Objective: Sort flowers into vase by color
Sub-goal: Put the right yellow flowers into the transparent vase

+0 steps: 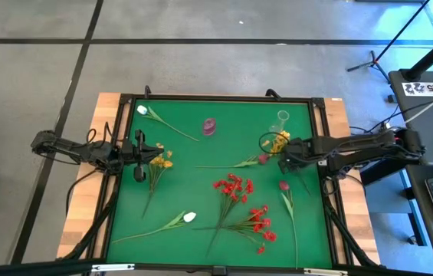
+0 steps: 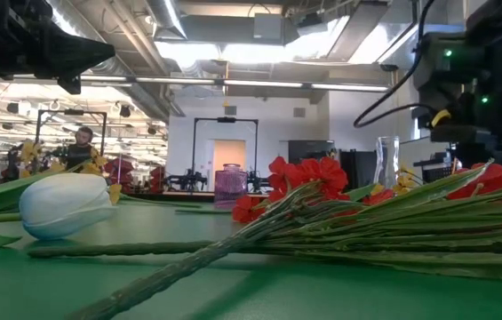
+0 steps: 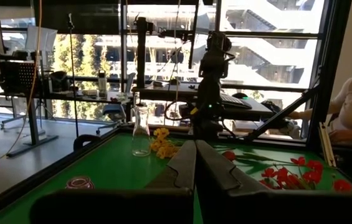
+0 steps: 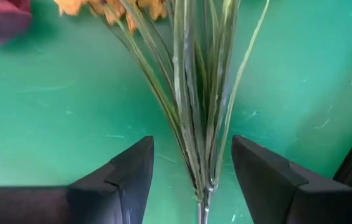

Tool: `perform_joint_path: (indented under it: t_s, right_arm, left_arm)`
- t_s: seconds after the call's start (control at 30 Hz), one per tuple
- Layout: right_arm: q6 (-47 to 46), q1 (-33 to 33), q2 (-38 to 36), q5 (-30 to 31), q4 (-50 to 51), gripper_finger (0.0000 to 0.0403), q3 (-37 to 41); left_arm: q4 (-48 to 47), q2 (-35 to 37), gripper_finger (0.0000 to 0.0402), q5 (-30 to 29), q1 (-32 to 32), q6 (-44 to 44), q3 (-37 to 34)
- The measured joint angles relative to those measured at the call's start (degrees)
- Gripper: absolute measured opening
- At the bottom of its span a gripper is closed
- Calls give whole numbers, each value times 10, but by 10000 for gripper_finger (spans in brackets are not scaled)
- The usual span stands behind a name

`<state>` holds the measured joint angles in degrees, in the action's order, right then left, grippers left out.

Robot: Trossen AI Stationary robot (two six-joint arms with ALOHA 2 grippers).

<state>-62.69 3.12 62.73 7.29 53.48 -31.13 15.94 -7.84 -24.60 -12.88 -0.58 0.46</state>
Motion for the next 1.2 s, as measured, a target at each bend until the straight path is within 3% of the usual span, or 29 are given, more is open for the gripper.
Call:
perform_joint_path:
  t_s: [0.27,0.53,0.83,1.1,1.2]
  right_arm:
    - [6,4,47,-41,-80,214,51]
    - [5,4,49,-48,-79,203,54]
    - [2,3,44,-52,-86,123,55]
    - [26,3,35,-58,-94,23,55]
    - [28,3,21,-57,-82,11,45]
  left_arm:
    - [0,0,0,0,0,0,0]
    - [0,0,0,0,0,0,0]
    - [0,0,0,0,0,0,0]
    - [0,0,0,0,0,0,0]
    - [0,0,0,0,0,0,0]
